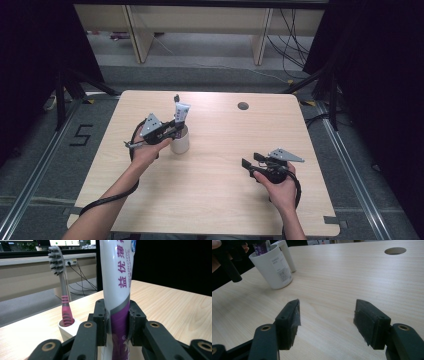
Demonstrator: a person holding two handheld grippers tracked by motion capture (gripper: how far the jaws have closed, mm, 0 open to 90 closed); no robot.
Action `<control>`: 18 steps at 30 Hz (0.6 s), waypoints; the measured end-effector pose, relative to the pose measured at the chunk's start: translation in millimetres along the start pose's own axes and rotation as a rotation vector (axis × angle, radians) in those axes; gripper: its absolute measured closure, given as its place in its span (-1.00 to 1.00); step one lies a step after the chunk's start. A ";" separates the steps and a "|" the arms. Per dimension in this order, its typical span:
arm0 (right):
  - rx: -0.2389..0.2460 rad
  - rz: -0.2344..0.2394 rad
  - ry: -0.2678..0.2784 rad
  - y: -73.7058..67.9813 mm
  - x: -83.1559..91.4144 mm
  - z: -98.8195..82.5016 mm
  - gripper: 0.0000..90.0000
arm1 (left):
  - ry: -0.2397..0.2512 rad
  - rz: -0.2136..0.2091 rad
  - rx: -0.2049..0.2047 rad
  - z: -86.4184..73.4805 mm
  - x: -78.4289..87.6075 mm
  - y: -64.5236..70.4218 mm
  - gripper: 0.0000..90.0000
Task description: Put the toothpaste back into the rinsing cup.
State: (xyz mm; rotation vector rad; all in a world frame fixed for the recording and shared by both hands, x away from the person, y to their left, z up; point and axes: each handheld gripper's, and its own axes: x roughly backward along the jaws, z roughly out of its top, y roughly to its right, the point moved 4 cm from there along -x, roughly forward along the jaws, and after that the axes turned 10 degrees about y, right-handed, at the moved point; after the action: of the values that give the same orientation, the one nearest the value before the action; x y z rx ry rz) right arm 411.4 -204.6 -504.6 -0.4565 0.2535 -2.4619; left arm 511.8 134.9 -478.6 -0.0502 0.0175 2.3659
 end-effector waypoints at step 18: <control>0.046 -0.014 -0.002 3.2 0.6 0.8 -0.15 | -0.044 0.006 -0.003 -8.5 1.4 -2.0 0.61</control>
State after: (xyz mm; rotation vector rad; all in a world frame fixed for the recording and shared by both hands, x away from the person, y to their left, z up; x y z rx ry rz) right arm 413.0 -207.6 -504.6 -0.4431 0.1932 -2.4752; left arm 512.4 137.0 -487.2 0.0005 -0.0073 2.3722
